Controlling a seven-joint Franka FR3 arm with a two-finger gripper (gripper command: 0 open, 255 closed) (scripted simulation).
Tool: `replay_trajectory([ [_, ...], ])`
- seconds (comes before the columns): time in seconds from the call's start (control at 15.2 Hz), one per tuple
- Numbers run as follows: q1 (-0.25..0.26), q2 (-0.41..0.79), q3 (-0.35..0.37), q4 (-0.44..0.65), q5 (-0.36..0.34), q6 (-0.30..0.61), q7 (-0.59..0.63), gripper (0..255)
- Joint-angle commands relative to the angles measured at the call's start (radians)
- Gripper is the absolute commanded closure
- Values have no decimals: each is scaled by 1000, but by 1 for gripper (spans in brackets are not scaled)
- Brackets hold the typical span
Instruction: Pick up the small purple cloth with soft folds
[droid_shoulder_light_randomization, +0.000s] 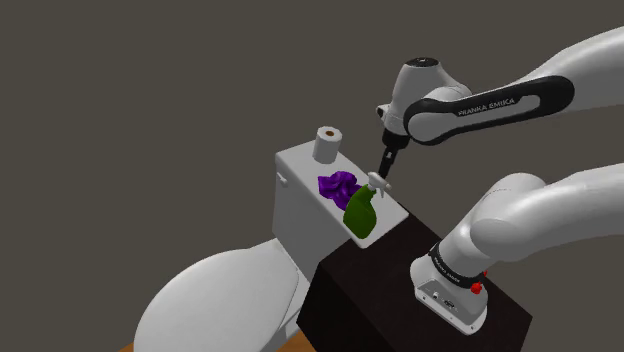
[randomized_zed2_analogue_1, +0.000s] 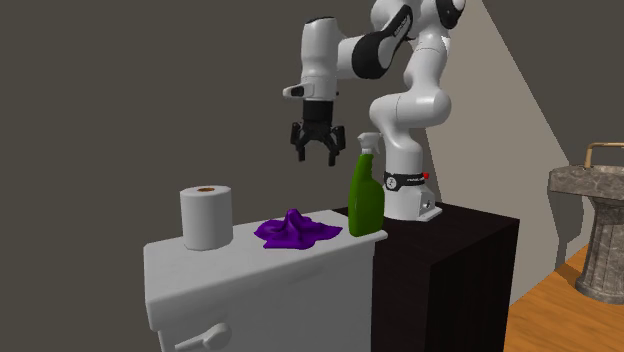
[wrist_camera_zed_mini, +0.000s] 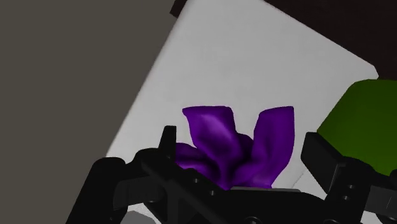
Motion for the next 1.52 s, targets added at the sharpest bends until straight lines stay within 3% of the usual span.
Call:
replay_trajectory([
  [0.0, 1, 70, -22, -27, -34, 117, -45, 0],
  [0.46, -18, 432, -77, -31, -172, 538, -161, 0],
  [0.99, -45, 602, -76, -11, -277, 688, -67, 0],
  [1.12, -44, 602, -77, -11, -277, 688, -67, 0],
  [1.19, -43, 603, -77, -10, -276, 687, -67, 255],
  [1.45, -43, 603, -76, -10, -275, 687, -68, 255],
])
